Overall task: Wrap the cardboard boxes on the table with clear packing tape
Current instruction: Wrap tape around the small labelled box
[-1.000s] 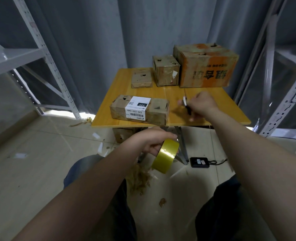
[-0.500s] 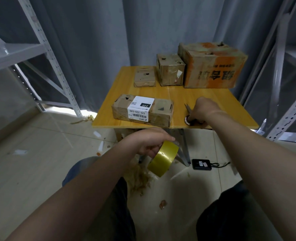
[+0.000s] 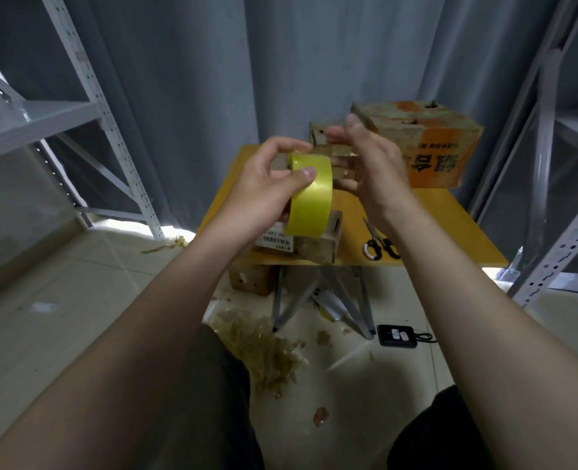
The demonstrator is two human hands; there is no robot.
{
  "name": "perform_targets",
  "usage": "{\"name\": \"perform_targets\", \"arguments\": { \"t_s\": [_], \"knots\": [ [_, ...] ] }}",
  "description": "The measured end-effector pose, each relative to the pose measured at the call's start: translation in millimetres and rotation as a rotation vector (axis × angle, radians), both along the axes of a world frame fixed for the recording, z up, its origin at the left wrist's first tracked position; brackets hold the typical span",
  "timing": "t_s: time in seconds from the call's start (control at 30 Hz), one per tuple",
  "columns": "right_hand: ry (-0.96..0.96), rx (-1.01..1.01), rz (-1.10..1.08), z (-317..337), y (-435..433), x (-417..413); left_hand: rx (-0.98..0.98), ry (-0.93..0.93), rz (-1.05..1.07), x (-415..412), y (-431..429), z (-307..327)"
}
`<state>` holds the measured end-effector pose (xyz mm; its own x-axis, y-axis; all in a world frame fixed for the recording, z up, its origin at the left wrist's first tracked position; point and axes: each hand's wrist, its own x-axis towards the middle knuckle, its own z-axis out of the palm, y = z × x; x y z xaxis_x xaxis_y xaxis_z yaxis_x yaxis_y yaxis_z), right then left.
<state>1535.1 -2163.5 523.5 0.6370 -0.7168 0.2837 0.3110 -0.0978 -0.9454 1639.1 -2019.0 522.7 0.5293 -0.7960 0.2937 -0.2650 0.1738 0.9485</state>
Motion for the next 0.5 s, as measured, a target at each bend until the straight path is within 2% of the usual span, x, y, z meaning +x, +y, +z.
{"name": "perform_targets", "arguments": {
  "t_s": [0.07, 0.17, 0.5],
  "knots": [
    [0.025, -0.149, 0.017, 3, 6, 2, -0.040, -0.057, 0.003, -2, -2, 3],
    [0.007, -0.390, -0.132, 0, 5, 4, -0.063, -0.089, 0.000, -6, -3, 1],
    [0.055, -0.365, -0.266, 3, 8, 5, -0.130, -0.076, 0.112, -21, -7, -10]
  ]
}}
